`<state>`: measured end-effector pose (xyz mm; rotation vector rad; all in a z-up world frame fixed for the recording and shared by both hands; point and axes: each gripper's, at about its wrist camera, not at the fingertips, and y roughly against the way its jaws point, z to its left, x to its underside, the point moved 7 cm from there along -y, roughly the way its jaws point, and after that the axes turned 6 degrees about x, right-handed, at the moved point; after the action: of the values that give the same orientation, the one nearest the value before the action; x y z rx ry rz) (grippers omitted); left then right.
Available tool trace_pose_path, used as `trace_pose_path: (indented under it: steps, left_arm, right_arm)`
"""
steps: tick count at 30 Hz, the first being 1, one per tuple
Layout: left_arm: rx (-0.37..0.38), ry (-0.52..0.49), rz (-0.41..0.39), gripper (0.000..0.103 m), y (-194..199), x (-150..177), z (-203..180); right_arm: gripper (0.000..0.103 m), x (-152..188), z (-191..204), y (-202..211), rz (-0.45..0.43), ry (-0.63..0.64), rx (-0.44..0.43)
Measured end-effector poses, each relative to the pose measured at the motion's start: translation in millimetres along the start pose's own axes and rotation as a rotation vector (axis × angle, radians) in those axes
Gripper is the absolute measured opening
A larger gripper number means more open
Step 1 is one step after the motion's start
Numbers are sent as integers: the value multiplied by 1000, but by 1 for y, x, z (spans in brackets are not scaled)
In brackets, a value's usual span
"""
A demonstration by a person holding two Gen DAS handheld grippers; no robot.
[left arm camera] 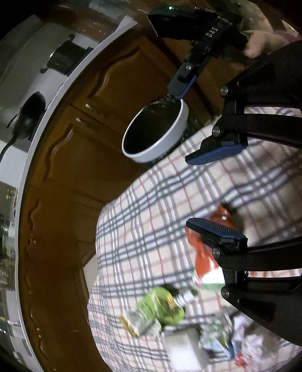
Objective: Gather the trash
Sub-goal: 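Grasp crumpled white paper with left tool while right tool grasps orange snack bag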
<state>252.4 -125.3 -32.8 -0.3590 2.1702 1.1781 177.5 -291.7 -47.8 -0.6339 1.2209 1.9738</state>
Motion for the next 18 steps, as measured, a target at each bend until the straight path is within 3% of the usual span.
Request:
trace_pose_path:
  steps: [18]
  left_arm:
    - [-109,55,-52,47,61,30,60]
  right_arm:
    - [78,42,74,-29,100,88,-107]
